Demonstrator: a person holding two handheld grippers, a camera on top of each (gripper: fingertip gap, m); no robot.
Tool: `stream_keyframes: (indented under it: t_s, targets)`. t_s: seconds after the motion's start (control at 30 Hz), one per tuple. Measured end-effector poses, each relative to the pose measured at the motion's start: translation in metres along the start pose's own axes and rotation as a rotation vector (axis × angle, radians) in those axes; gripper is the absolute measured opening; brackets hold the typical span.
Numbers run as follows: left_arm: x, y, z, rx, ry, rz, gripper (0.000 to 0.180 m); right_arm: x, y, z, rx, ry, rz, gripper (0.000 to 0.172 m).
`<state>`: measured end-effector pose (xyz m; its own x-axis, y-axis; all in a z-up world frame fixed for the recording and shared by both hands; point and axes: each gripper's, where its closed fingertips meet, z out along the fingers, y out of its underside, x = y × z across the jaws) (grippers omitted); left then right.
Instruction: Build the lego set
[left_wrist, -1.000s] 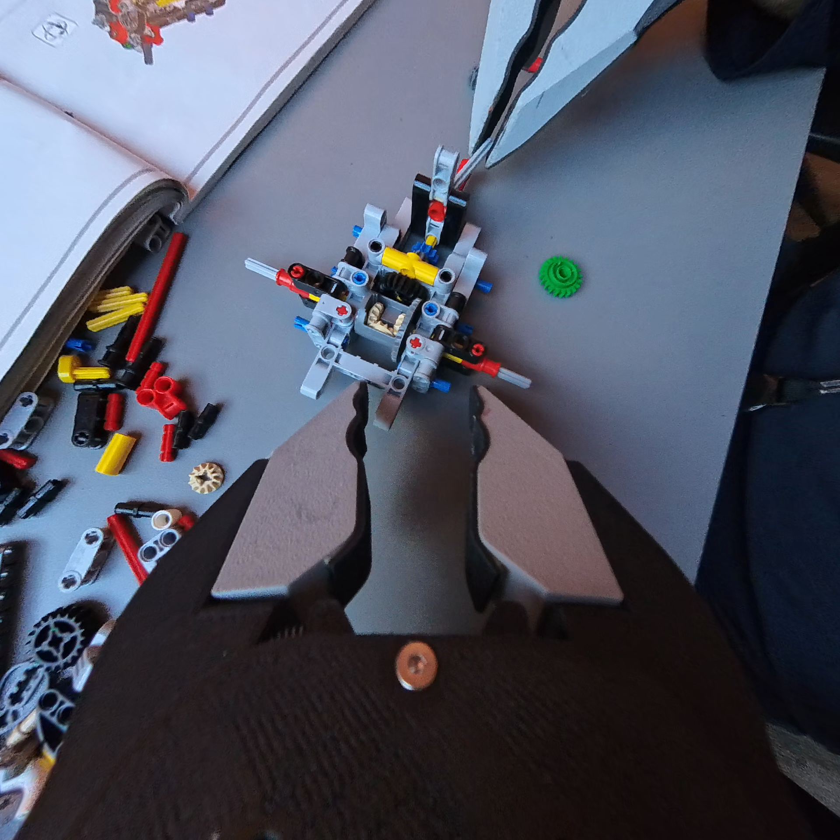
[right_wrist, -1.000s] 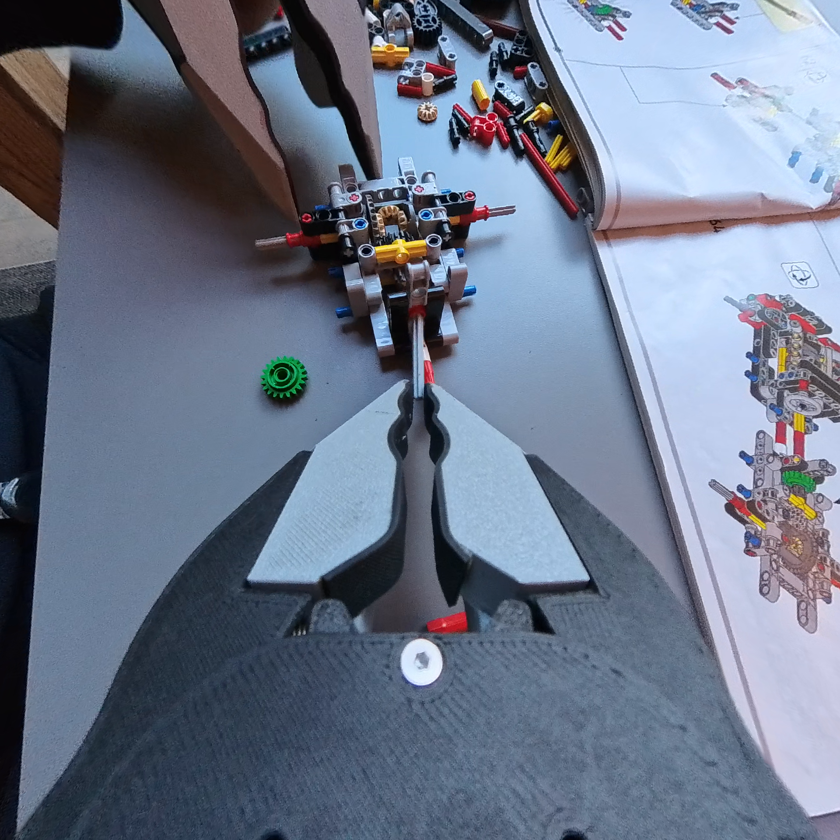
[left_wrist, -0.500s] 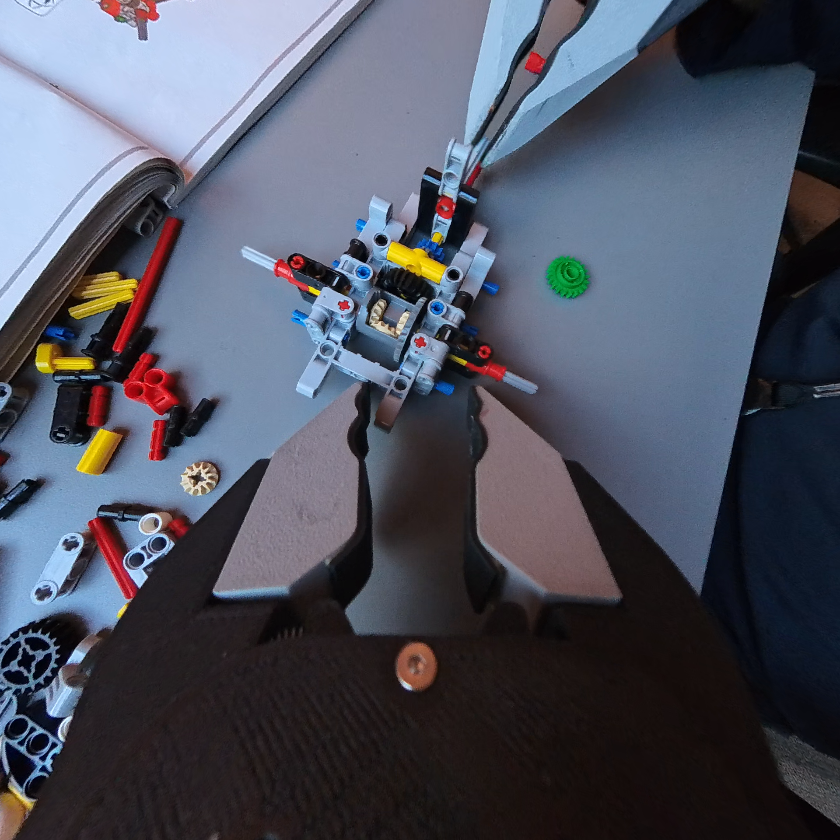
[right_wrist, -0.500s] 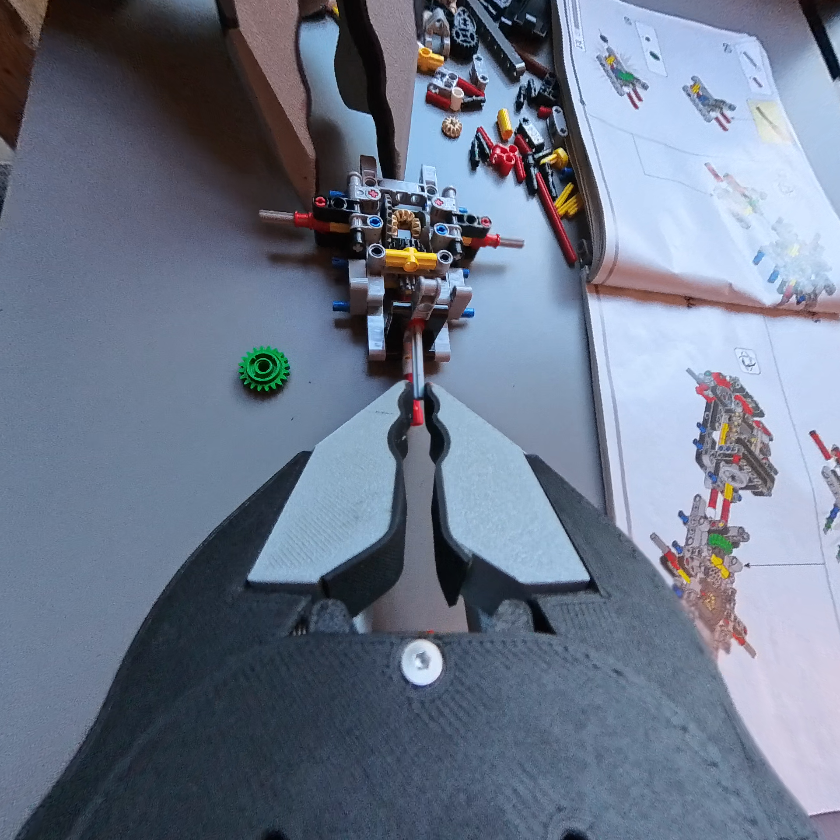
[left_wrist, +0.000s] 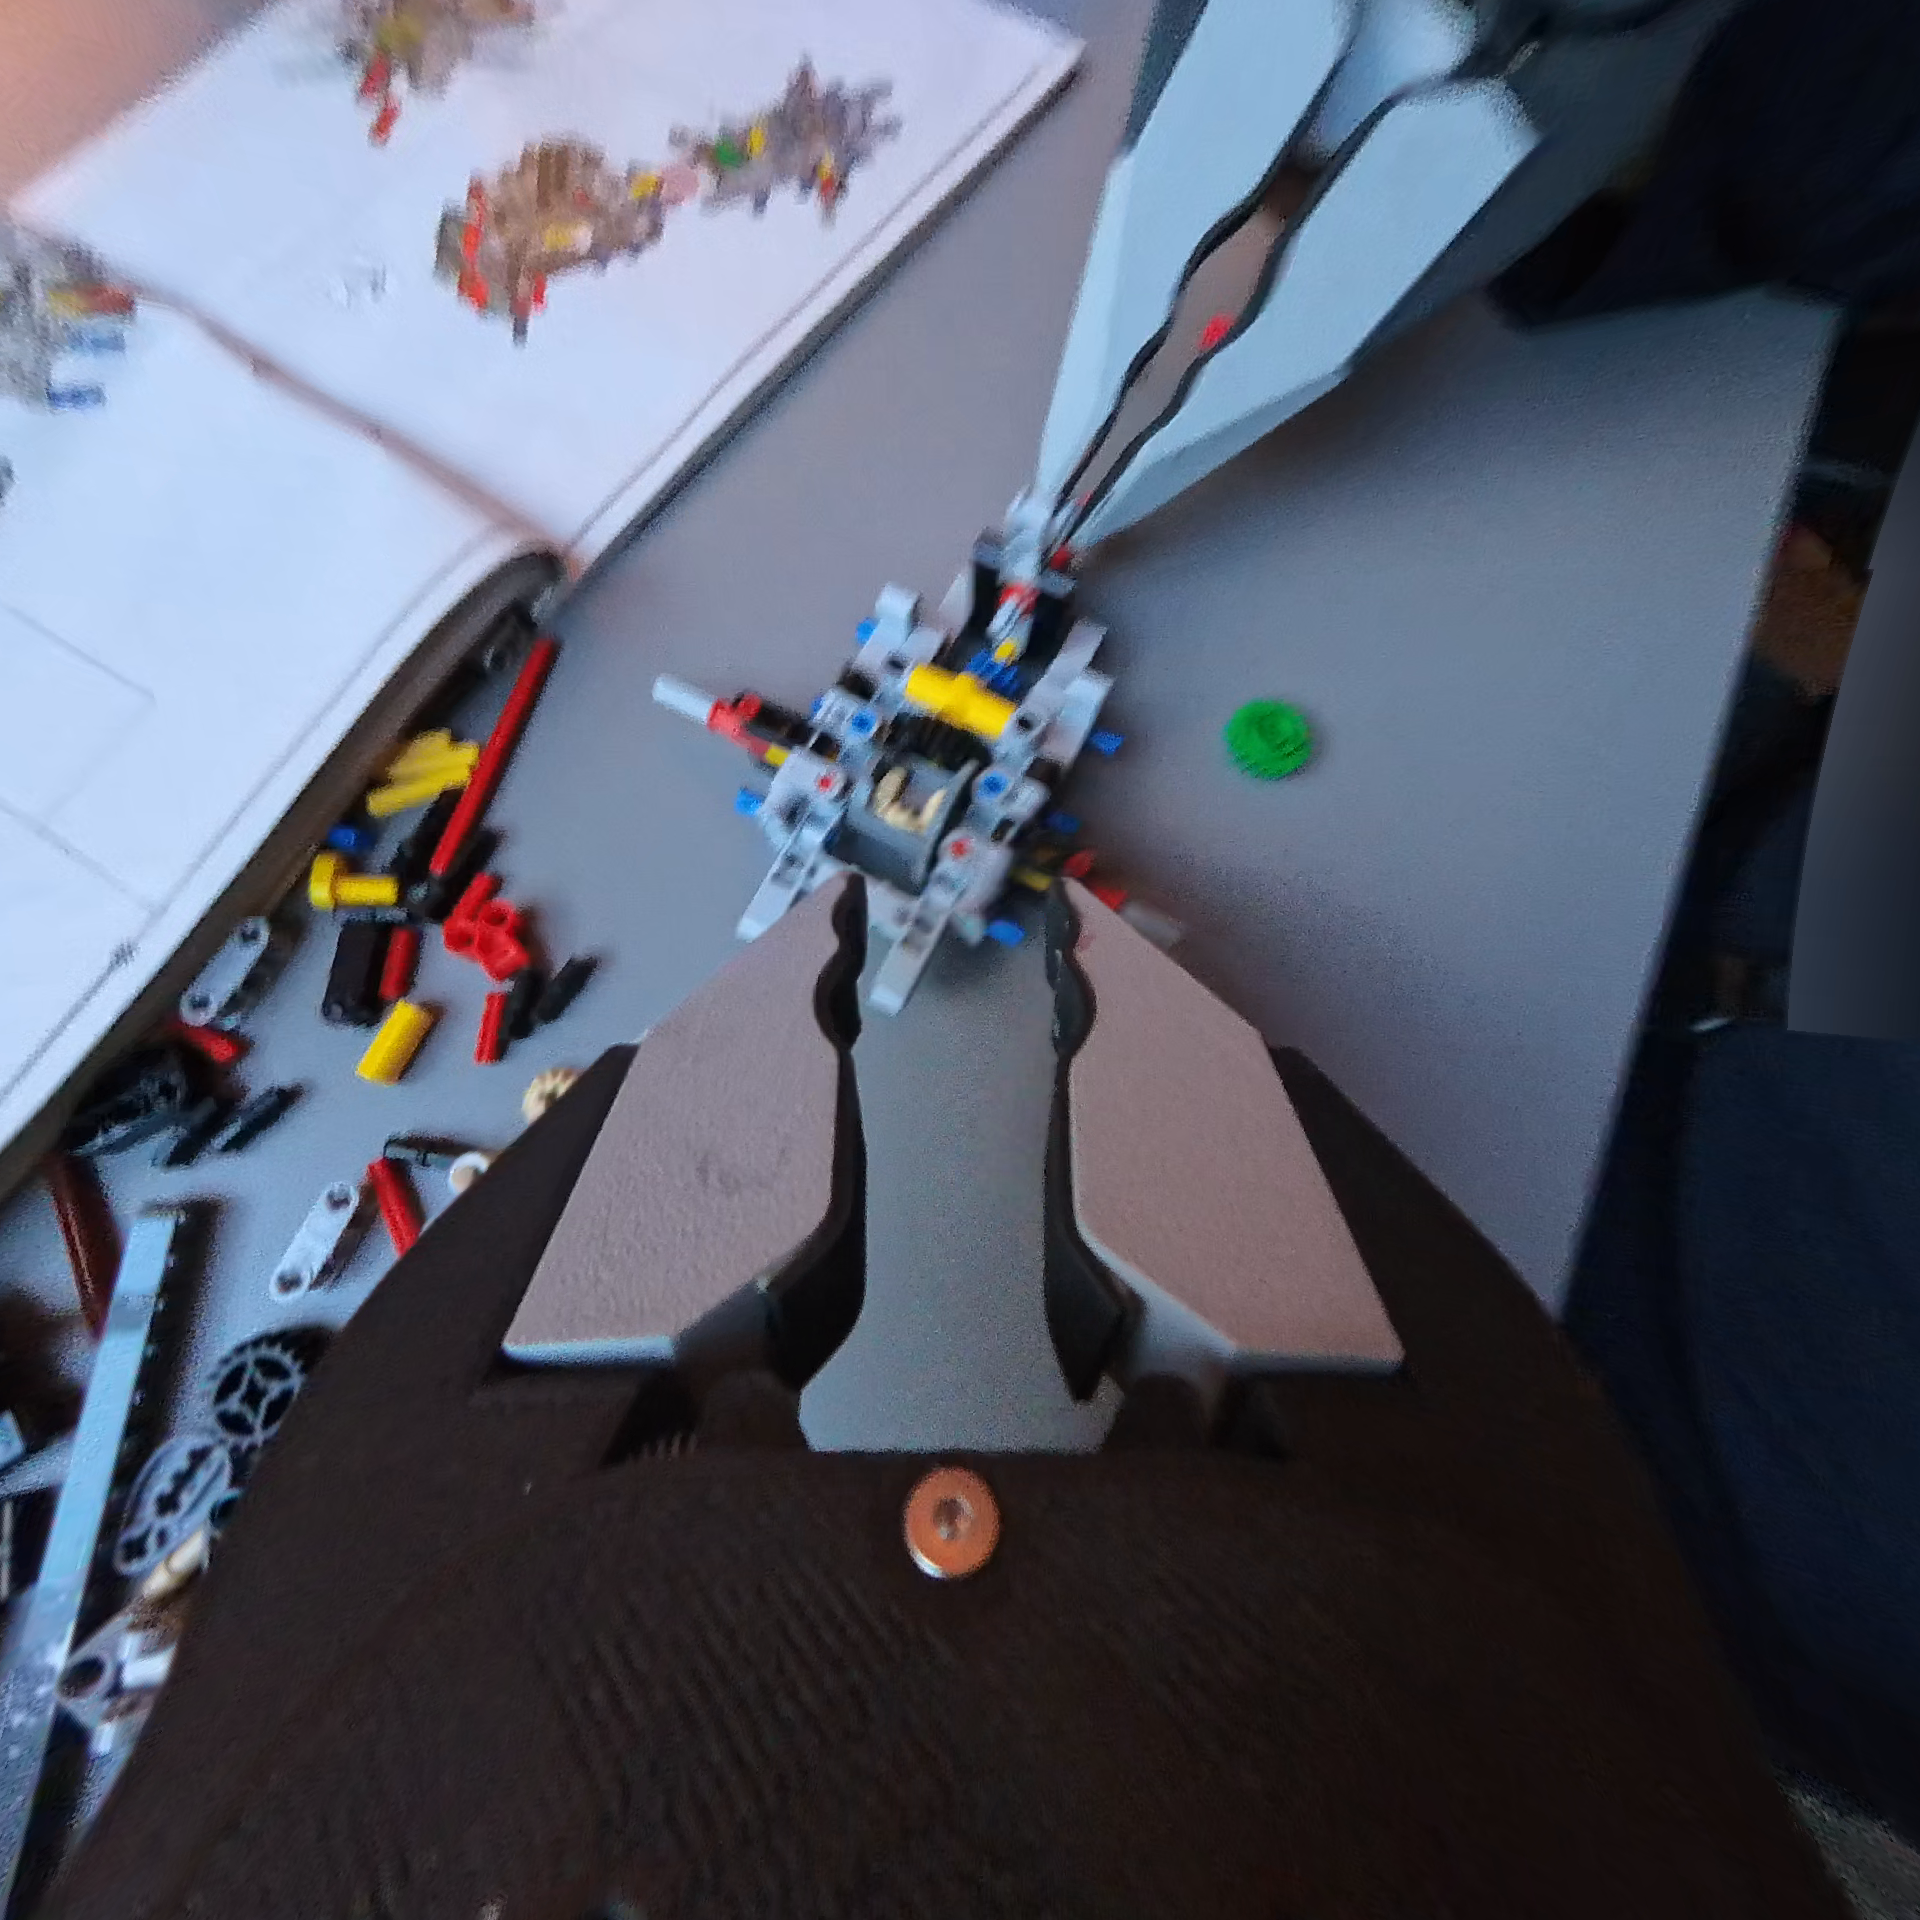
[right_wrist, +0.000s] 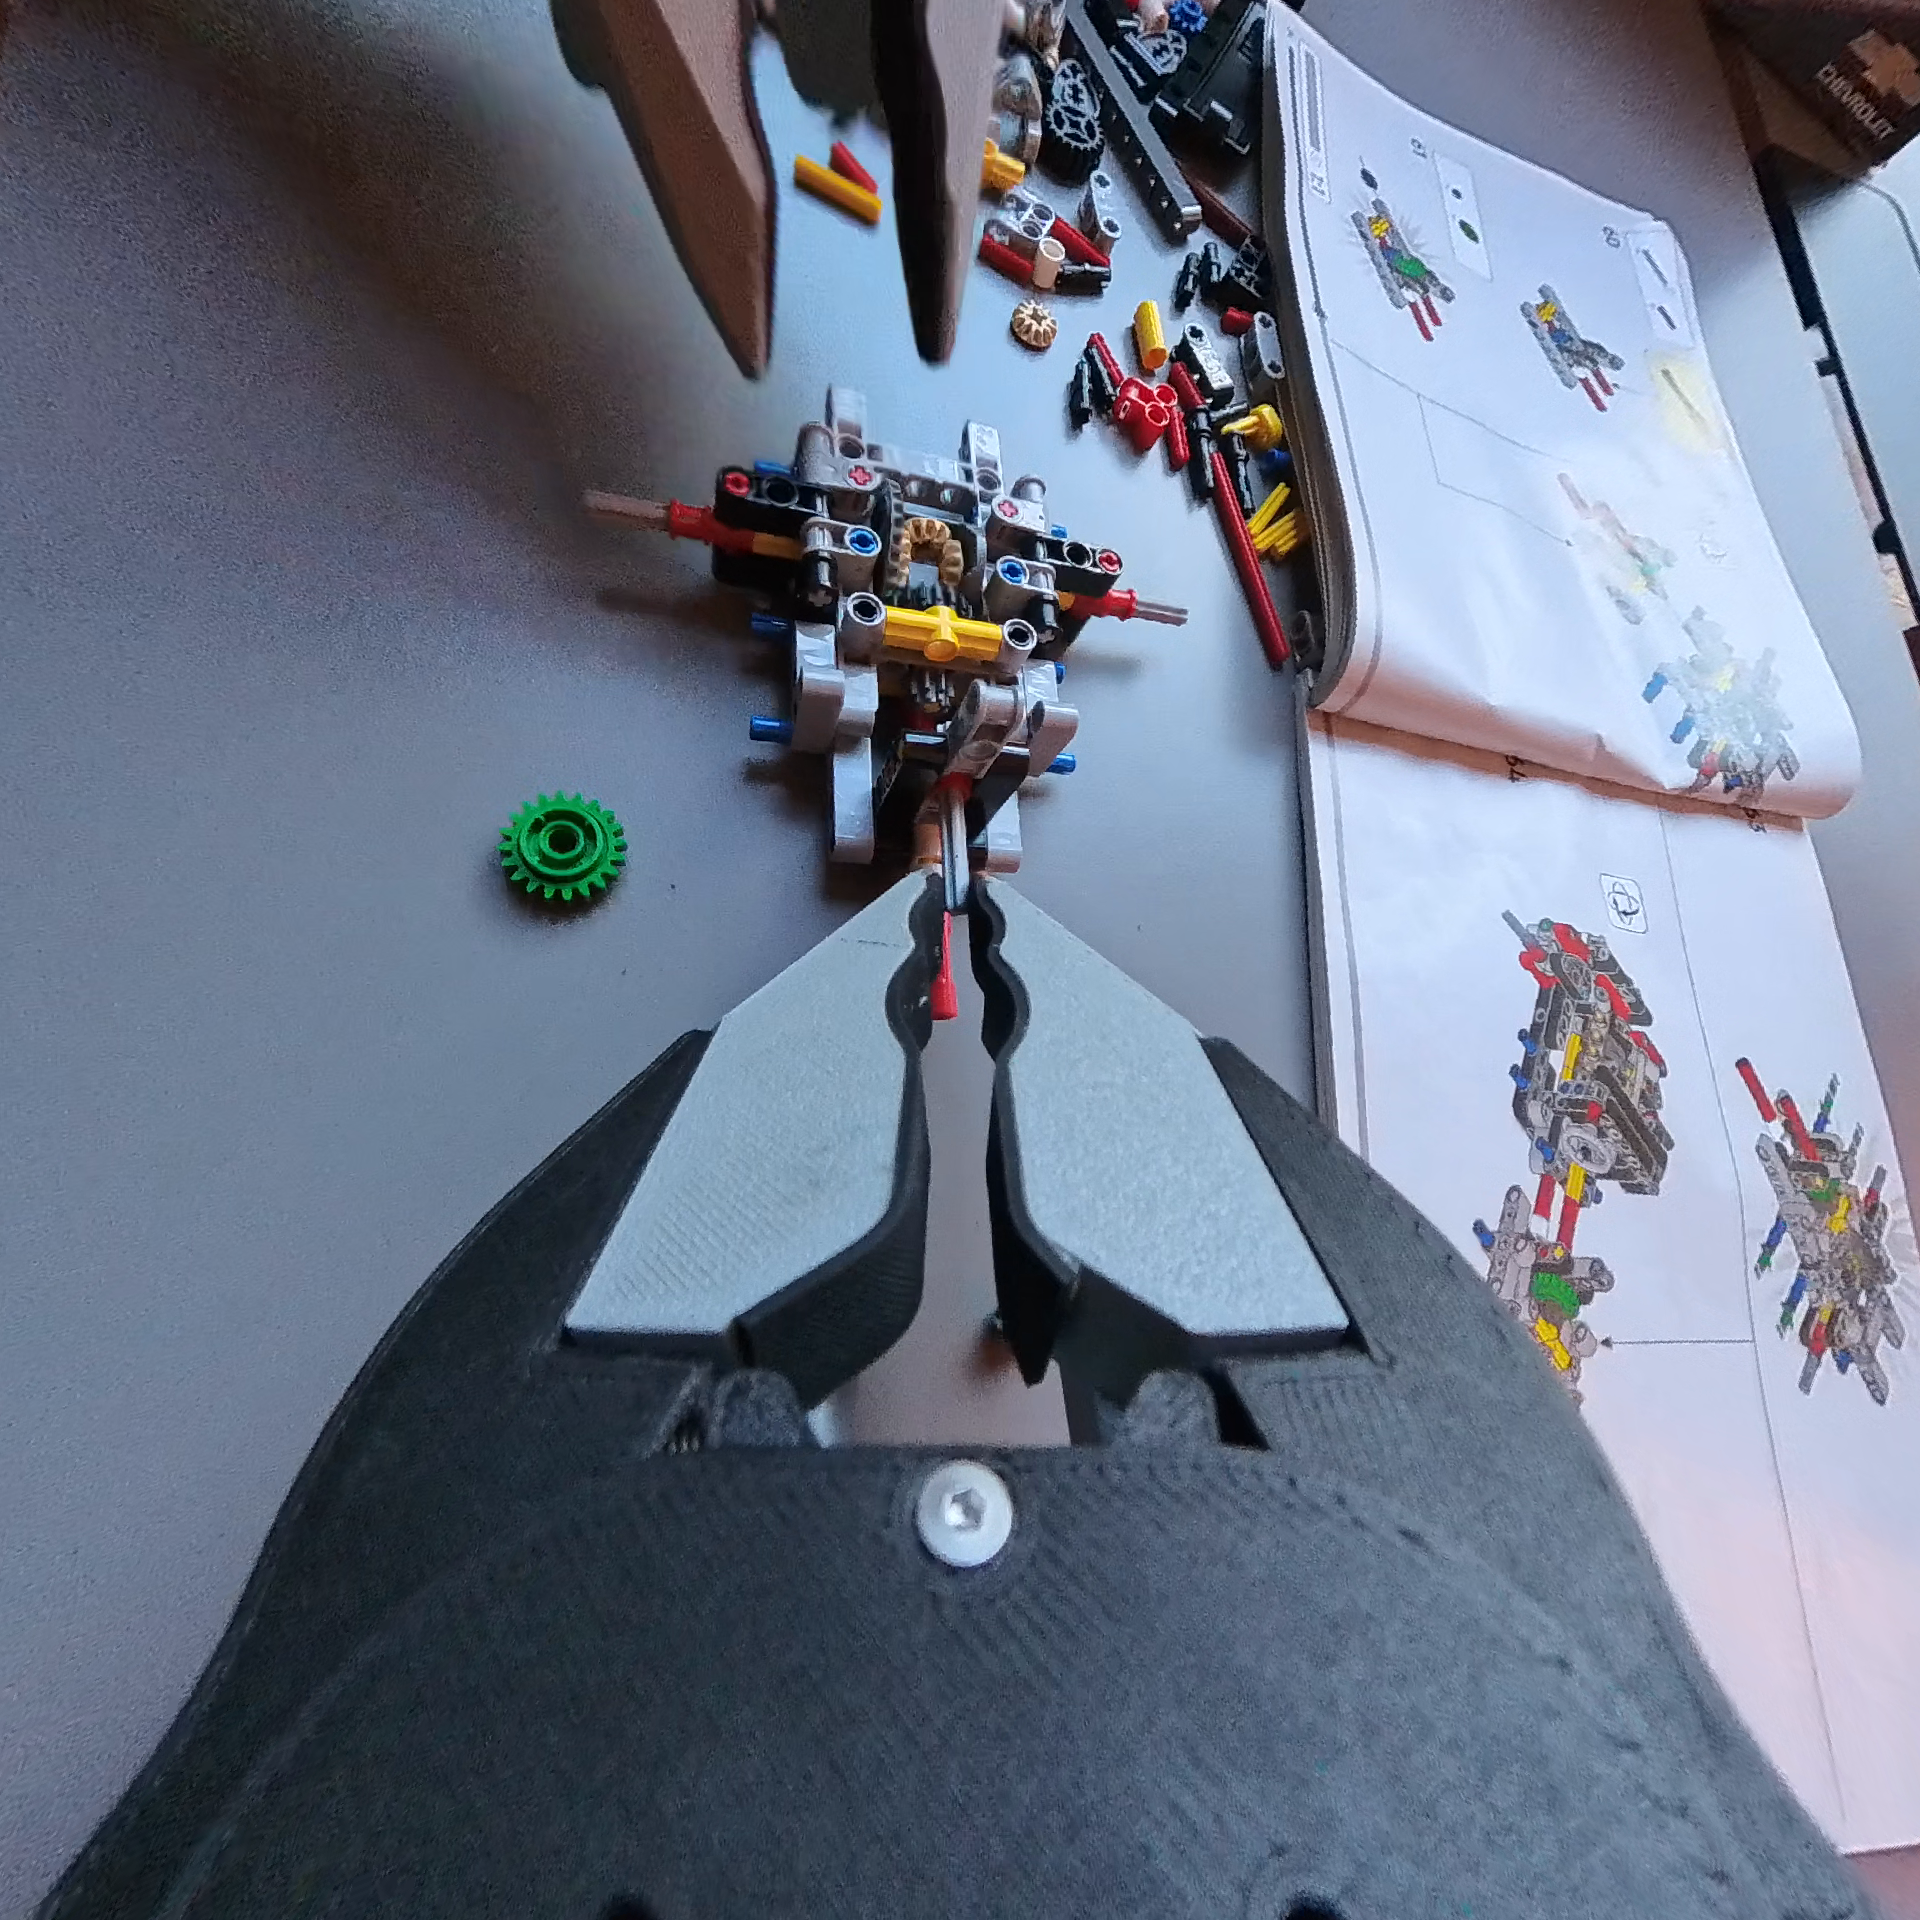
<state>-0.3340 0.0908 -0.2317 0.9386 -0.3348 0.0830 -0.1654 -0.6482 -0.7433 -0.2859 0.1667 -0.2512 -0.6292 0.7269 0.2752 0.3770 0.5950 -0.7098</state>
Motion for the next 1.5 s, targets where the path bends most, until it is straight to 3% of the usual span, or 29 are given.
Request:
stream_keyframes:
  t_s: [0.1,0.2,0.3,0.5,0.57,0.7,0.83,0.93,1.07,1.2,1.3,1.5]
  targets:
    - [0.039,-0.025,-0.001,0.014,0.065,0.094,0.029,0.000,0.001,0.000,0.005,-0.007,0.008,0.001]
    - [0.075,-0.024,0.029,-0.087,0.117,0.142,0.030,-0.002,0.002,0.001,0.008,-0.018,0.012,0.001]
    - [0.080,-0.013,0.056,-0.189,0.077,0.180,0.030,-0.004,0.001,0.000,0.018,-0.032,0.023,0.001]
    - [0.082,-0.002,0.075,-0.282,0.050,0.197,0.029,-0.006,0.002,-0.001,0.032,-0.050,0.040,0.001]
    - [0.084,-0.003,0.077,-0.262,0.060,0.190,0.019,-0.006,0.002,-0.001,0.033,-0.052,0.041,0.001]
    - [0.077,-0.005,0.073,-0.216,0.033,0.179,0.019,-0.006,0.005,-0.003,0.029,-0.051,0.038,0.001]
    - [0.085,-0.017,0.065,-0.059,0.145,-0.001,0.019,-0.005,0.007,-0.005,0.032,-0.054,0.038,0.001]
    - [0.083,-0.005,0.064,-0.094,0.144,-0.084,0.040,-0.005,0.007,-0.005,0.033,-0.051,0.032,0.001]
    - [0.082,-0.008,0.055,-0.071,0.026,-0.007,0.031,-0.006,0.006,-0.004,0.030,-0.046,0.023,0.001]
    - [0.118,-0.018,0.055,-0.036,0.037,0.115,0.015,-0.006,0.006,-0.005,0.029,-0.043,0.019,0.001]
    - [0.112,-0.014,0.063,-0.100,-0.100,0.260,0.008,-0.007,0.005,-0.004,0.031,-0.046,0.023,0.001]
    - [0.109,-0.003,0.074,-0.206,-0.136,0.360,0.012,-0.008,0.004,-0.005,0.033,-0.049,0.022,0.001]
